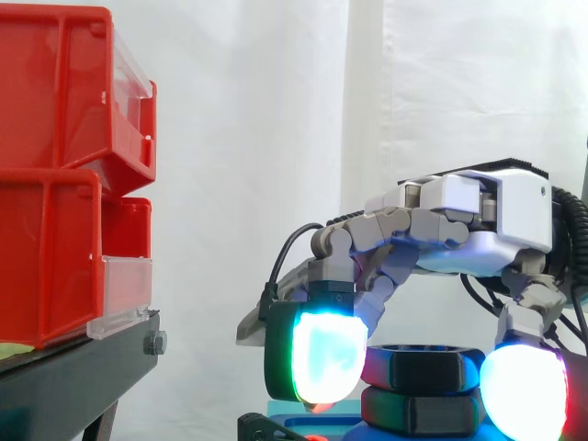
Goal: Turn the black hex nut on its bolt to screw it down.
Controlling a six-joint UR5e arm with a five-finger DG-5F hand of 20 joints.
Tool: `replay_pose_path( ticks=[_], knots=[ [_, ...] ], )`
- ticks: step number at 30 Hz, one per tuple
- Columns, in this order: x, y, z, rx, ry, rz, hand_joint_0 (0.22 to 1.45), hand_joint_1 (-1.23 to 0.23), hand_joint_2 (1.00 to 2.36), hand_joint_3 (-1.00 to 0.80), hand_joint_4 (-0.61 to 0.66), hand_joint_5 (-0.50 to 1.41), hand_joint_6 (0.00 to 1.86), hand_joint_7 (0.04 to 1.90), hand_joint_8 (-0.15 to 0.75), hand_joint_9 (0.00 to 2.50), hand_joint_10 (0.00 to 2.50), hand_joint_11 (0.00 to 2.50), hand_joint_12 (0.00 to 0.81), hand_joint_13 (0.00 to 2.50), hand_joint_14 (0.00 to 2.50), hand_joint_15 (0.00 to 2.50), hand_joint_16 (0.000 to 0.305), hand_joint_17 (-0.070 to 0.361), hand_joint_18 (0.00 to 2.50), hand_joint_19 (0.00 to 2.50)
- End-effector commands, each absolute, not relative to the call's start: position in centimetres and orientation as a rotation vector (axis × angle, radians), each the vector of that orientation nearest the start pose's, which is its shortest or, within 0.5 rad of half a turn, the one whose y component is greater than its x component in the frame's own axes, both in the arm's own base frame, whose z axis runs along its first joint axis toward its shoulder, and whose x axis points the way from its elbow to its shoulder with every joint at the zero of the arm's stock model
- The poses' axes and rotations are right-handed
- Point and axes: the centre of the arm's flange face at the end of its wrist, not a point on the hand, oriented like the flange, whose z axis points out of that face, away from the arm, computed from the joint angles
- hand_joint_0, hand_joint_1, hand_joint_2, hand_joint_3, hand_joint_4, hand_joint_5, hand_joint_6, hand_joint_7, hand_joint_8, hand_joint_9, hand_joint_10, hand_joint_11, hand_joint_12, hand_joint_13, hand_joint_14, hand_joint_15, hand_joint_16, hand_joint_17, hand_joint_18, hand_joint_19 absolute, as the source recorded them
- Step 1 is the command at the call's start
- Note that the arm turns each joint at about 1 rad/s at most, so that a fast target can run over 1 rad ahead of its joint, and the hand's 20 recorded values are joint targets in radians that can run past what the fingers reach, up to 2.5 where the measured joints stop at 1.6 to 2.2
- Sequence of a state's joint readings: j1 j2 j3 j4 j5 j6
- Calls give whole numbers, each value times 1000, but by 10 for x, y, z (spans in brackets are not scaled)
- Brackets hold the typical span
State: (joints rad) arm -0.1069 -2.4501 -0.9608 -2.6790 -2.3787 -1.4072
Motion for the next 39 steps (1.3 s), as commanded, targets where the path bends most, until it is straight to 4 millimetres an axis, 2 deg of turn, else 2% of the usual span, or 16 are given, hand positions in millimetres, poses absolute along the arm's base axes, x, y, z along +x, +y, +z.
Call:
replay_pose_path(
  ticks=[1, 4, 7, 17, 19, 23, 24, 25, 27, 30, 32, 34, 35, 39],
  knots=[
    [785, -140, 258, -492, 1376, 610, 405, -549, 1000, -500, 310, -124, 502, 1079, 301, 839, 6, 225, 396, 538, 4, 109, 60, 136, 536, 227],
    [788, -133, 277, -488, 1416, 626, 402, -548, 1000, -500, 307, -133, 502, 1059, 298, 802, 5, 213, 397, 533, 5, 110, 61, 138, 535, 222],
    [789, -132, 283, -488, 1423, 620, 398, -548, 1000, -500, 309, -137, 502, 1023, 297, 801, 6, 212, 398, 529, 4, 111, 62, 139, 532, 227],
    [798, -129, 335, -506, 1381, 593, 394, -531, 1000, -500, 319, -139, 502, 994, 301, 798, 5, 206, 402, 523, 4, 112, 63, 141, 530, 233],
    [796, -130, 339, -499, 1405, 594, 394, -530, 1000, -500, 315, -139, 502, 994, 304, 798, 6, 209, 403, 523, 4, 109, 63, 141, 529, 233],
    [783, -132, 365, -472, 1438, 559, 399, -523, 1000, -500, 317, -139, 502, 989, 302, 796, 6, 214, 402, 520, 4, 113, 62, 140, 525, 236],
    [776, -136, 378, -458, 1443, 538, 400, -520, 1000, -500, 320, -139, 502, 995, 302, 796, 6, 214, 402, 519, 4, 106, 62, 140, 524, 236],
    [776, -136, 378, -458, 1443, 538, 399, -520, 1000, -500, 320, -139, 502, 994, 303, 797, 5, 210, 402, 520, 3, 109, 62, 140, 525, 237],
    [756, -144, 384, -383, 1521, 478, 403, -519, 1000, -500, 318, -139, 502, 993, 302, 800, 6, 208, 401, 519, 4, 113, 62, 139, 522, 230],
    [729, -145, 394, -349, 1562, 440, 406, -516, 1000, -500, 320, -139, 502, 990, 305, 801, 7, 215, 400, 520, 4, 108, 61, 138, 520, 238],
    [703, -144, 398, -332, 1581, 431, 410, -515, 1000, -500, 321, -139, 502, 994, 304, 807, 5, 212, 399, 522, 3, 116, 61, 137, 522, 237],
    [673, -142, 406, -323, 1584, 421, 411, -515, 1000, -500, 324, -138, 502, 991, 308, 811, 6, 213, 400, 523, 3, 110, 61, 137, 524, 237],
    [636, -142, 406, -296, 1586, 400, 412, -515, 1000, -500, 325, -138, 502, 993, 305, 811, 5, 213, 399, 523, 4, 111, 61, 137, 528, 241],
    [596, -142, 409, -260, 1567, 370, 415, -513, 1000, -500, 318, -138, 502, 991, 305, 810, 5, 206, 398, 525, 3, 108, 61, 136, 526, 242]
  ],
)
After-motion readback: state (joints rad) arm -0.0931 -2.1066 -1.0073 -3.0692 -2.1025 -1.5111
